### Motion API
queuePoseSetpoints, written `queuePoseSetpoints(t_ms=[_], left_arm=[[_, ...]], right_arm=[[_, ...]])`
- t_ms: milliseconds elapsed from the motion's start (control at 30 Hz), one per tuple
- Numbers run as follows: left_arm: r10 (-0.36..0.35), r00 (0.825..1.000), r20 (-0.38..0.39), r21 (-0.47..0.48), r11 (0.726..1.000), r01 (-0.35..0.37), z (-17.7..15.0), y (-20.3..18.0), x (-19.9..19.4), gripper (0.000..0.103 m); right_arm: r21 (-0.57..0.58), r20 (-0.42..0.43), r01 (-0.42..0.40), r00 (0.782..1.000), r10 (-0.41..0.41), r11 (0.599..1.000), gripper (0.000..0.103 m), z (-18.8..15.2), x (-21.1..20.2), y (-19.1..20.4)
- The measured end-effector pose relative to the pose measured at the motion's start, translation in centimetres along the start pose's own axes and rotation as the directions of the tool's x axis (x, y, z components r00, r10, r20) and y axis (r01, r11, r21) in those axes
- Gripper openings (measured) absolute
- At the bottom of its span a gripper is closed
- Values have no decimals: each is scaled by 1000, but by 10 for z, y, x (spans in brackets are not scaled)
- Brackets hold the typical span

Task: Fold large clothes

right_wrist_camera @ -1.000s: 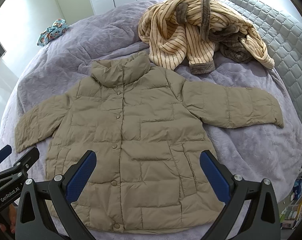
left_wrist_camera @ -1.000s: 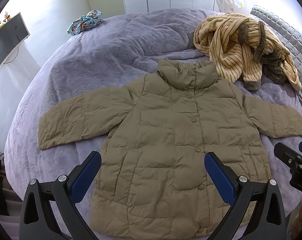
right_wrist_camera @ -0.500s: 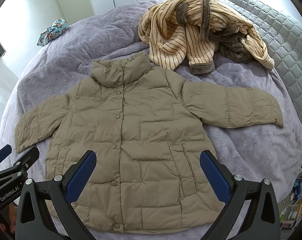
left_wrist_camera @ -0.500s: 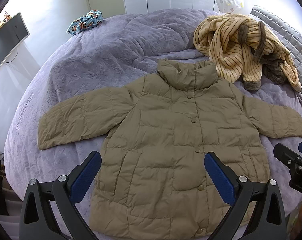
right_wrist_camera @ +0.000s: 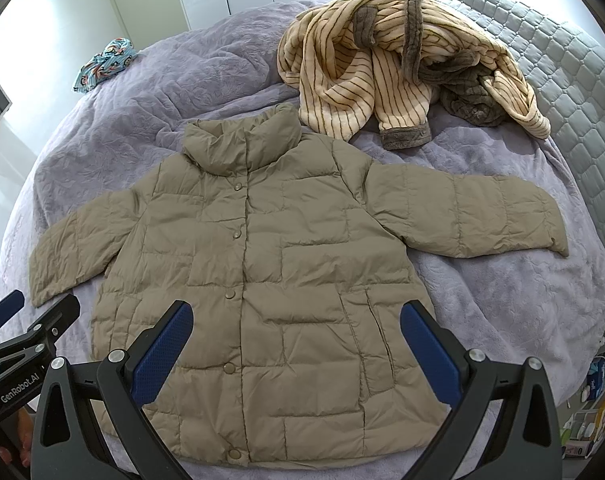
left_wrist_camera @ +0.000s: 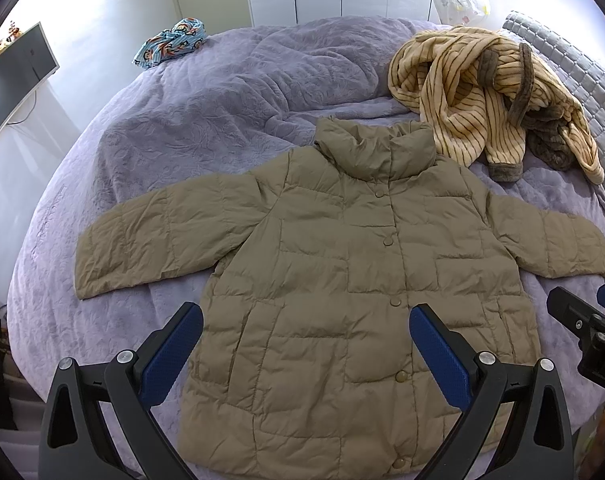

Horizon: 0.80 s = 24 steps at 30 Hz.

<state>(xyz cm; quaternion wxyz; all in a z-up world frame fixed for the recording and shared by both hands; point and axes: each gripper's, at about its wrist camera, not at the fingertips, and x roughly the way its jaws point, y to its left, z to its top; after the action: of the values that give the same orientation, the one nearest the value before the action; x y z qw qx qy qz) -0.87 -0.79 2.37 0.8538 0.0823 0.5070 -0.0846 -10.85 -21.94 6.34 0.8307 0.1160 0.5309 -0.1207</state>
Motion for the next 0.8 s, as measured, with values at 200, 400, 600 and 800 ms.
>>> queuePoseSetpoints(t_ms=[200,400,600,800], left_arm=[[-1,1000,-1,-5,1000,1,1,-2,0,103],[-6,1000,-6,-4,1000,6,1,-1,0,103],[-25,999,-20,-20,1000,24,-1,3,7,103],[-47,999,-16,-45,998,46,-4,19,11,103]], right_arm=[[-1,1,0,1000,0,1000,103,0,1,0],[-2,-1,1,1000,-1,1000,103,0,1,1],[-2,-6,-1,1000,1,1000,103,-1,1,2],[2,-30,-27,999,27,1000,103,-2,4,14]])
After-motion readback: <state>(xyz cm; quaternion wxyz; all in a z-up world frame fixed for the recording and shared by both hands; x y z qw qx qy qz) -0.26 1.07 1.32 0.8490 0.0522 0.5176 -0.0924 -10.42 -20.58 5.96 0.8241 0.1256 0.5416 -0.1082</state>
